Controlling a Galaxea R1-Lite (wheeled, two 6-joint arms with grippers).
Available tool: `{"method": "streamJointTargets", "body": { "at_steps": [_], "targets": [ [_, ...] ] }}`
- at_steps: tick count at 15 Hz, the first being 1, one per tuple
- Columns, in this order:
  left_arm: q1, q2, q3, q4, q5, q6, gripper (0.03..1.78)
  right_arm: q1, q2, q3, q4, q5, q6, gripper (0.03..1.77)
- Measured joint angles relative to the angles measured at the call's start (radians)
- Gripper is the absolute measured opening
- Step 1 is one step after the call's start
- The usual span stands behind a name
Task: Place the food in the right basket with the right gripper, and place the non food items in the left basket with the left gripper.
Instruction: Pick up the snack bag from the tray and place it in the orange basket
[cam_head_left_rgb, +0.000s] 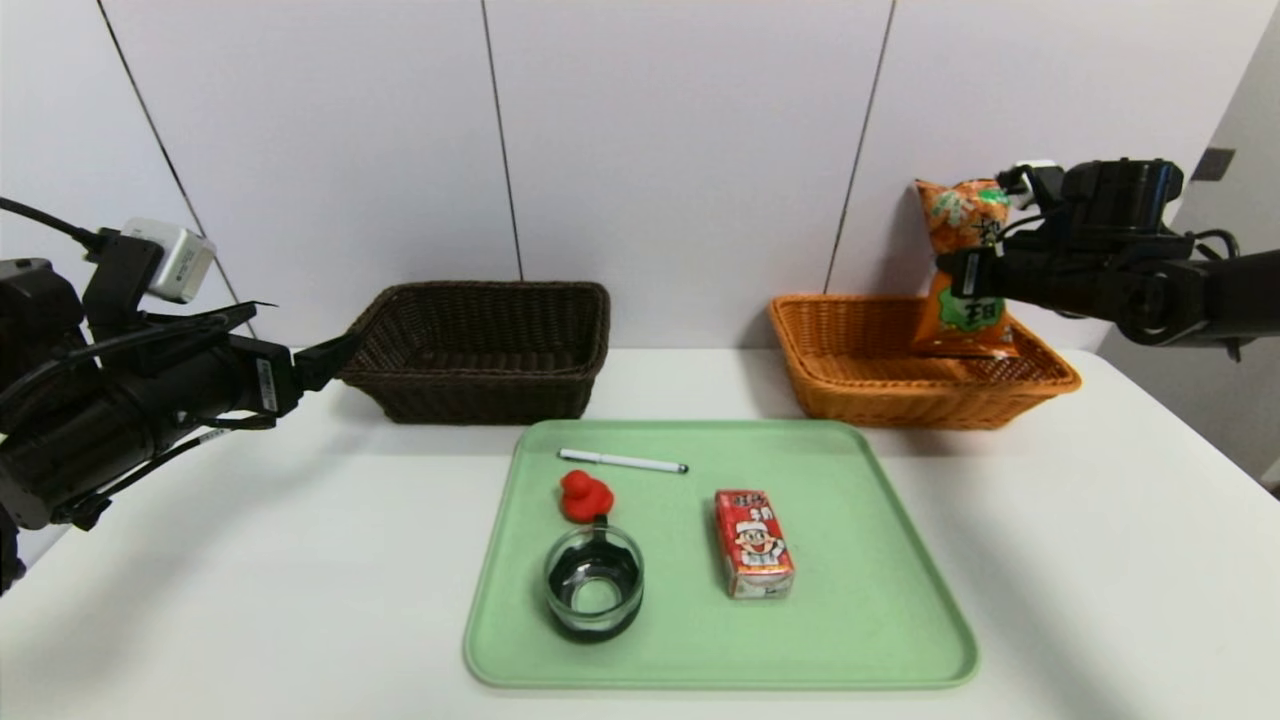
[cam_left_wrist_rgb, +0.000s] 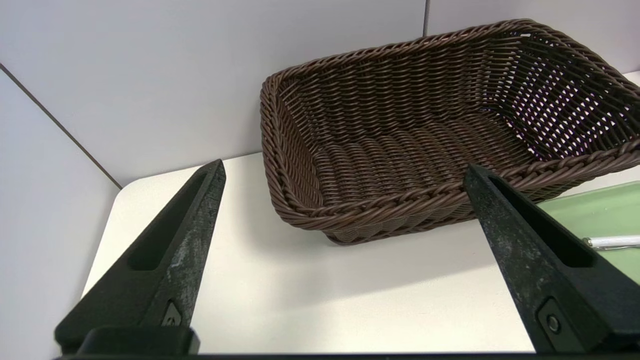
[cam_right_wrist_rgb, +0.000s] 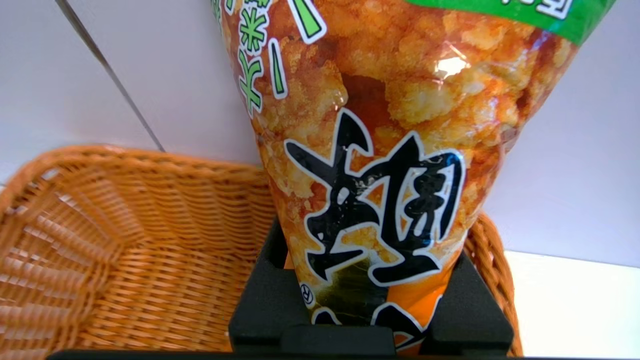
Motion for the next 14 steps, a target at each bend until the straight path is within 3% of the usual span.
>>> {"method": "streamJointTargets", "body": {
  "at_steps": [7,10,14],
  "targets": [
    [0.0,-0.003,0.007,0.0,-0.001,-0.011,1.69,0.002,0.029,0.028,-0.006,0.0,-0.003,0.46],
    [0.0,-0.003,0.006,0.0,-0.001,-0.011,1.69,0.006,0.03,0.039,-0.009,-0.008,-0.003,0.87],
    [0.0,-0.003,0.006,0.0,-0.002,-0.015,1.69,0.007,0.028,0.064,-0.077,-0.011,-0.006,1.21]
  ]
}}
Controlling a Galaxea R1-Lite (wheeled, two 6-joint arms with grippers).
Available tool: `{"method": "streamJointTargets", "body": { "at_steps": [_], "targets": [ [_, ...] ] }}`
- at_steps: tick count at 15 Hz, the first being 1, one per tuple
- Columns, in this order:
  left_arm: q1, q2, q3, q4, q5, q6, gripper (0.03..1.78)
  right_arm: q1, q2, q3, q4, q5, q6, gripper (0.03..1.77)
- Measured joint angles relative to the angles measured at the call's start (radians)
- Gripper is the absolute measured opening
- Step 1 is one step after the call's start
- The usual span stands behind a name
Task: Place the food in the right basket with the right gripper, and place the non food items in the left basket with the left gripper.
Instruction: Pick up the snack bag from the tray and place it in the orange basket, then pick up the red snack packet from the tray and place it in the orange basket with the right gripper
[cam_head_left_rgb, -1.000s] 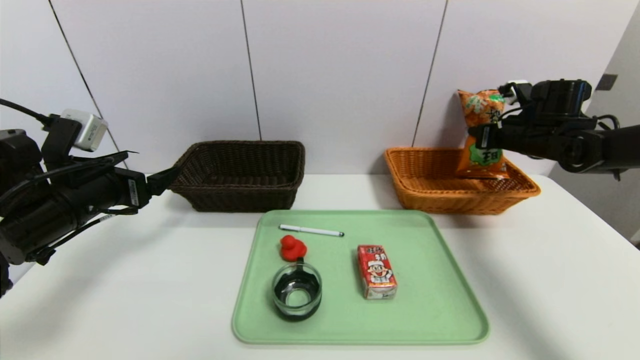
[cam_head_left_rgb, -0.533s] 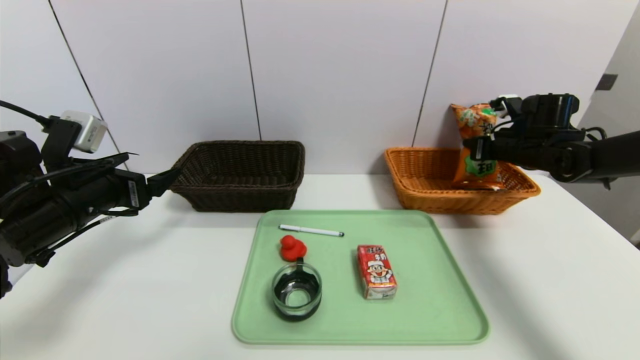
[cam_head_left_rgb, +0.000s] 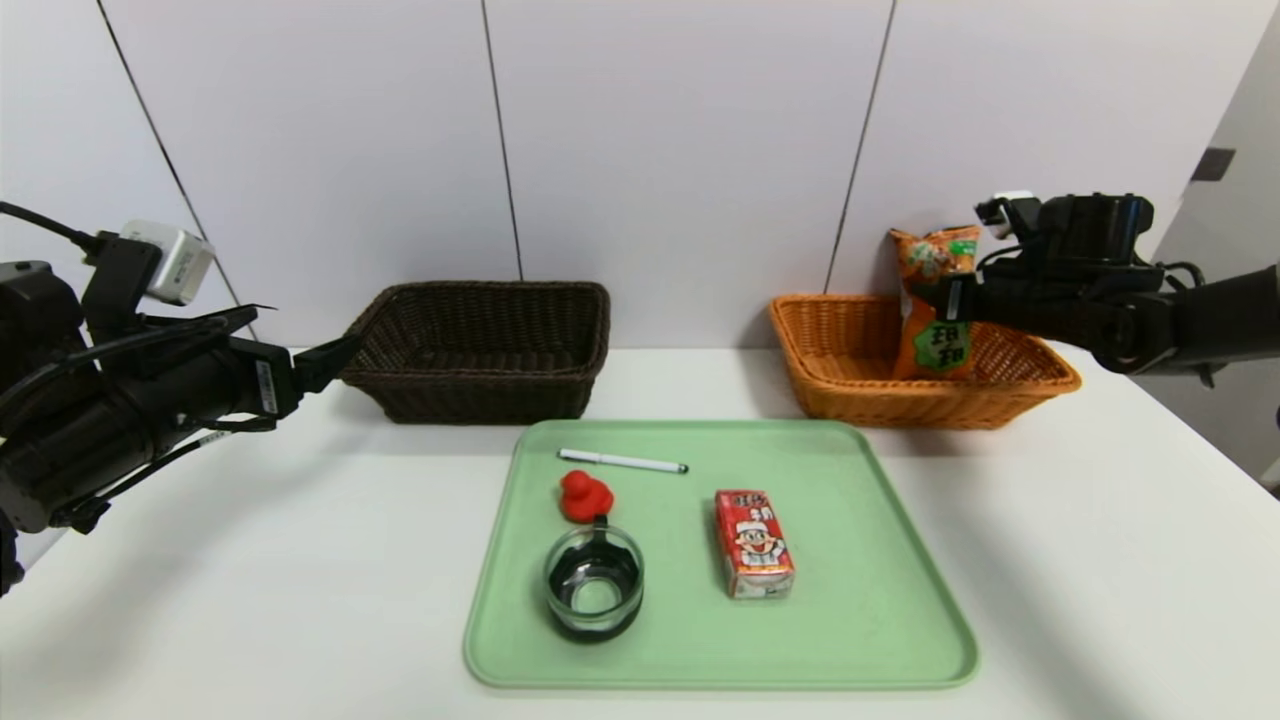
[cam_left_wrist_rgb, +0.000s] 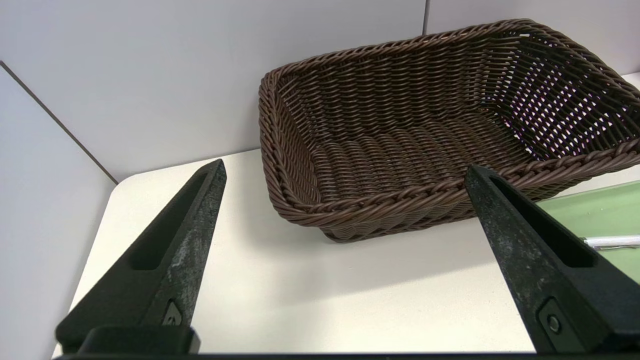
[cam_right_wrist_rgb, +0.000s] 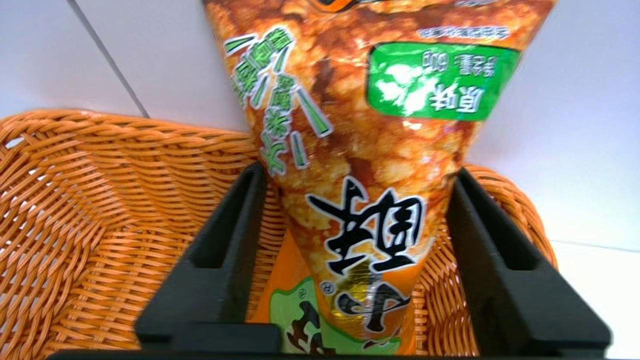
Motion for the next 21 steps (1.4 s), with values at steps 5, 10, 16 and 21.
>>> {"method": "streamJointTargets", "body": {
  "at_steps": [5,10,16,21],
  "targets": [
    [0.0,0.0,0.0,0.0,0.0,-0.005,1.69,0.001,-0.101,0.011,0.055,-0.038,-0.079,1.44],
    [0.001,-0.002,0.008,0.0,0.001,-0.017,1.69,0.061,-0.318,0.016,0.219,-0.089,-0.098,1.57],
    [0.006,-0.006,0.043,-0.037,0.0,-0.016,1.69,0.449,-0.546,0.081,0.548,-0.124,0.001,1.65],
    [0.006,-0.011,0.08,-0.079,0.0,-0.011,1.69,0.647,-0.607,0.094,0.895,-0.172,0.119,1.68]
  ]
}}
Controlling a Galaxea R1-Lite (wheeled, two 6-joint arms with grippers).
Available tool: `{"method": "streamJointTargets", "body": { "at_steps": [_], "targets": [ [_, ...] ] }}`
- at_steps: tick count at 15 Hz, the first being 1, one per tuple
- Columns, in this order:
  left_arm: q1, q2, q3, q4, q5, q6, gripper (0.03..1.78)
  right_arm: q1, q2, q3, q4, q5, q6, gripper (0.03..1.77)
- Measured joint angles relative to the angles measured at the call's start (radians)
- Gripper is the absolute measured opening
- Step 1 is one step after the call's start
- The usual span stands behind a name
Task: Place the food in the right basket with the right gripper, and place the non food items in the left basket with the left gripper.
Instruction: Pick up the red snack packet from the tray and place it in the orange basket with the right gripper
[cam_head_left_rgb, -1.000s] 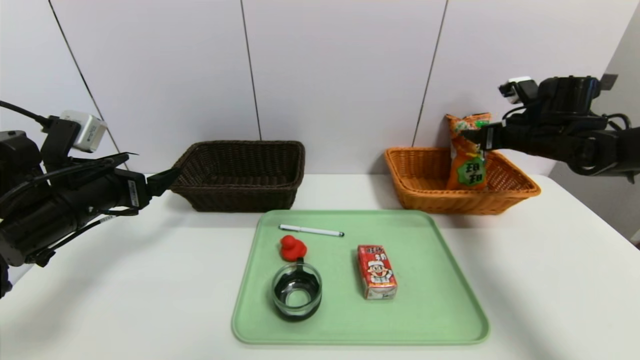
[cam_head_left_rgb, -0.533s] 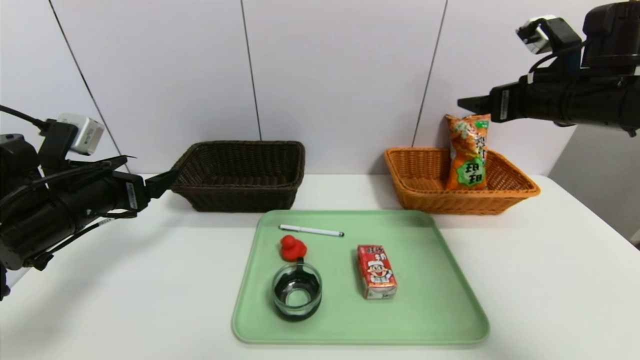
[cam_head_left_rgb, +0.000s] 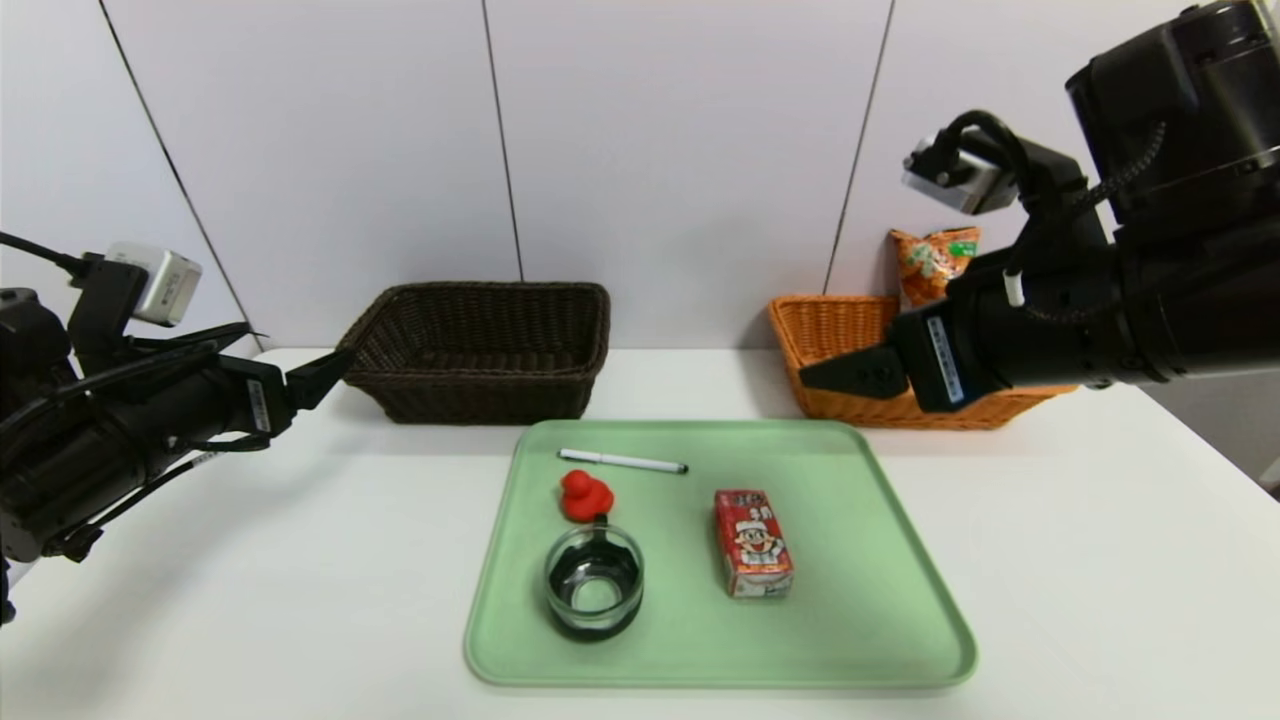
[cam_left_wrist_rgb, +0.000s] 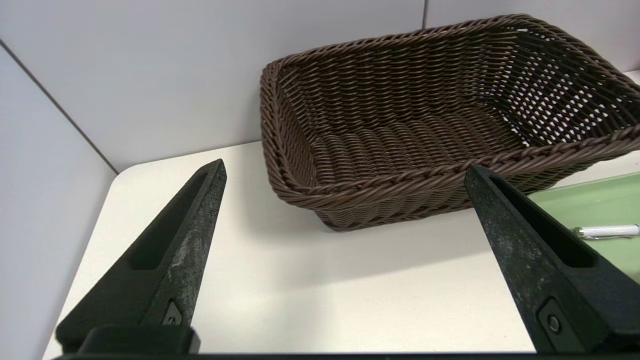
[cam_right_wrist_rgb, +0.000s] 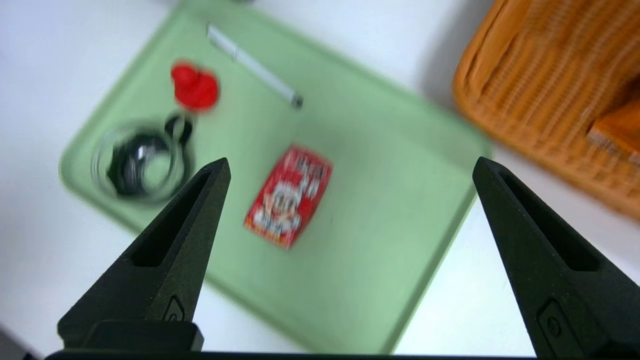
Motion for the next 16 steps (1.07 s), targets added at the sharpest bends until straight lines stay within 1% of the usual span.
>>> {"method": "streamJointTargets", "body": {
  "at_steps": [2,4,7,10,16],
  "targets": [
    [0.0,0.0,0.001,0.0,0.0,0.0,1.69,0.045,0.0,0.0,0.111,0.0,0.05,1.68],
    [-0.001,0.001,0.001,-0.002,0.001,0.0,1.69,0.086,0.017,-0.002,0.164,0.006,0.119,1.69],
    [-0.001,0.007,0.0,-0.007,0.001,-0.001,1.69,0.12,0.066,-0.005,0.164,0.01,0.139,1.69],
    [-0.001,0.016,0.005,-0.036,0.0,-0.001,1.69,0.146,0.125,-0.009,0.159,0.011,0.165,1.69],
    [-0.001,0.02,0.038,-0.045,0.0,-0.002,1.69,0.153,0.246,-0.009,0.159,0.005,0.209,1.7]
  ]
}}
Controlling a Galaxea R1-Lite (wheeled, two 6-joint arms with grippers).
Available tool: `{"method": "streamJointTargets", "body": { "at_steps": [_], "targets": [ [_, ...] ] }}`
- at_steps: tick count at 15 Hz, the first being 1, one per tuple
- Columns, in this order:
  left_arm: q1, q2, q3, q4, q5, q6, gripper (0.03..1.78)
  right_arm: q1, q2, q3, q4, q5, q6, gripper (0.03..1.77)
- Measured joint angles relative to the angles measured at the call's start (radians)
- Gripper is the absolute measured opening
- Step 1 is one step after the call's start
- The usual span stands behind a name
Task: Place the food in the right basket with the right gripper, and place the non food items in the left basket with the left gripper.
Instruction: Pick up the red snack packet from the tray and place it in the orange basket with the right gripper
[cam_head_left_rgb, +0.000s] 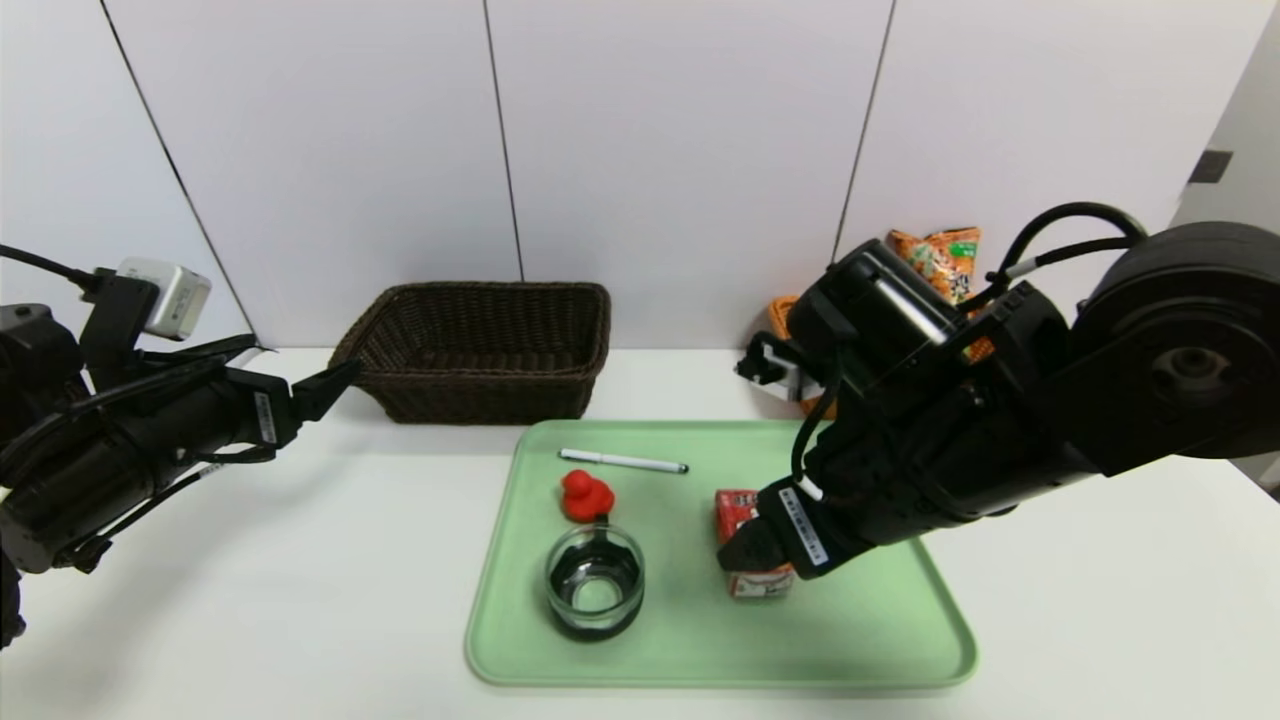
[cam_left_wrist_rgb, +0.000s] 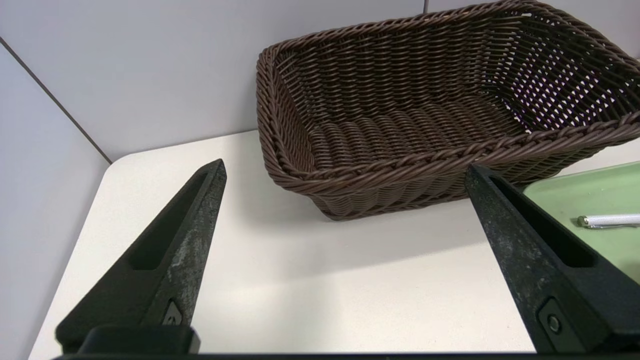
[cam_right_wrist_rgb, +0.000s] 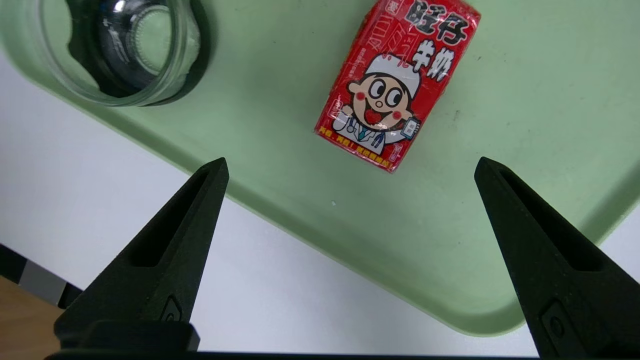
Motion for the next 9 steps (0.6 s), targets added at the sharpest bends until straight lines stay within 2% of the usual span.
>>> {"method": "streamJointTargets", "body": {
  "at_steps": [4,9],
  "targets": [
    [0.0,0.007,0.041,-0.073,0.0,0.001,1.69,-0.01,0.057,0.013,-0.013,-0.005,0.039,1.7],
    [0.001,0.013,0.043,-0.078,-0.001,-0.023,1.69,-0.037,0.123,0.05,-0.127,-0.01,0.046,1.7]
  ]
}}
